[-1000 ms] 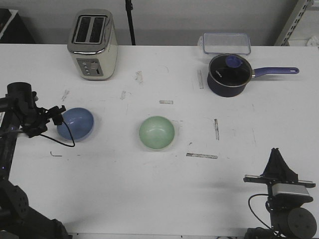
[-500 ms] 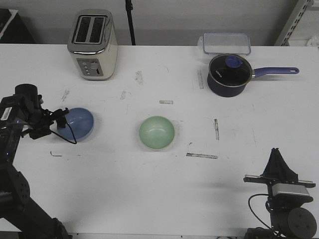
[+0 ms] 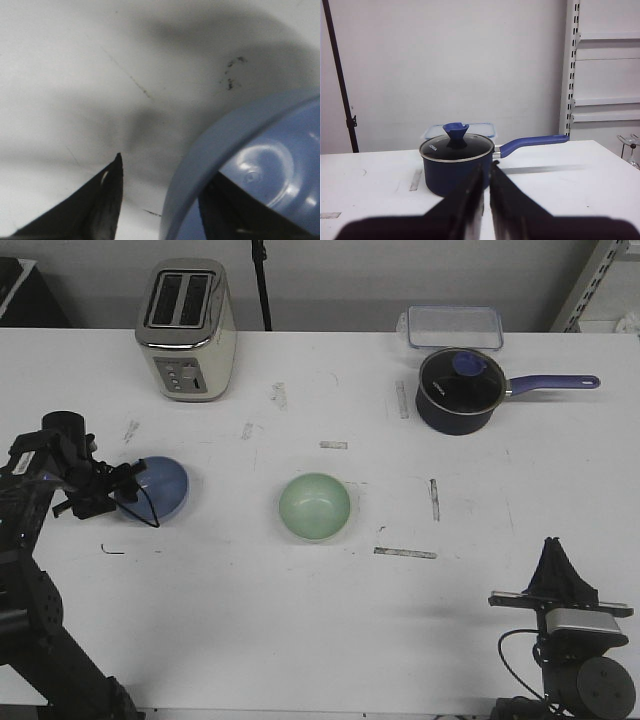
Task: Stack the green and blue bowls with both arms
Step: 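Reach the left gripper forward and grasp the rim of the light blue bowl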
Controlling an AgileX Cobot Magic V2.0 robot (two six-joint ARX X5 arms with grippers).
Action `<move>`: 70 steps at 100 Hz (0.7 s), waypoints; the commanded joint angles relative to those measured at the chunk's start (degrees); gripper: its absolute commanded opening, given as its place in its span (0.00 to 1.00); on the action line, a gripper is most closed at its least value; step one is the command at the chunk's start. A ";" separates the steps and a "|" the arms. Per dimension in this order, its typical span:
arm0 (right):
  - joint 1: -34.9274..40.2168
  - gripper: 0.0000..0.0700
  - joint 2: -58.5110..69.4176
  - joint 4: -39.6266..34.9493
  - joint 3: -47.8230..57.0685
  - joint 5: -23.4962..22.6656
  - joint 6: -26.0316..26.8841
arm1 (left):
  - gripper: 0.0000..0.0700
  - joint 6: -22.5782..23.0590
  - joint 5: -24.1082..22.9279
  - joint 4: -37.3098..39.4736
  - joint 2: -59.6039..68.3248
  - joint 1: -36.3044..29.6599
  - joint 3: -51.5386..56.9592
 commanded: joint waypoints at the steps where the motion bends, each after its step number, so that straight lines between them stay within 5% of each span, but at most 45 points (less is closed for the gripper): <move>1: -0.11 0.02 -0.11 0.83 0.31 0.00 0.50 | 0.21 0.33 0.22 -0.11 1.36 -0.07 1.38; 27: -0.11 0.02 -0.11 0.83 0.31 0.00 0.50 | 0.00 0.31 0.24 0.04 1.33 -0.07 1.38; 70: -0.11 0.02 -0.11 0.83 0.31 0.00 0.50 | 0.00 -0.35 3.50 -1.29 -1.44 -2.36 1.40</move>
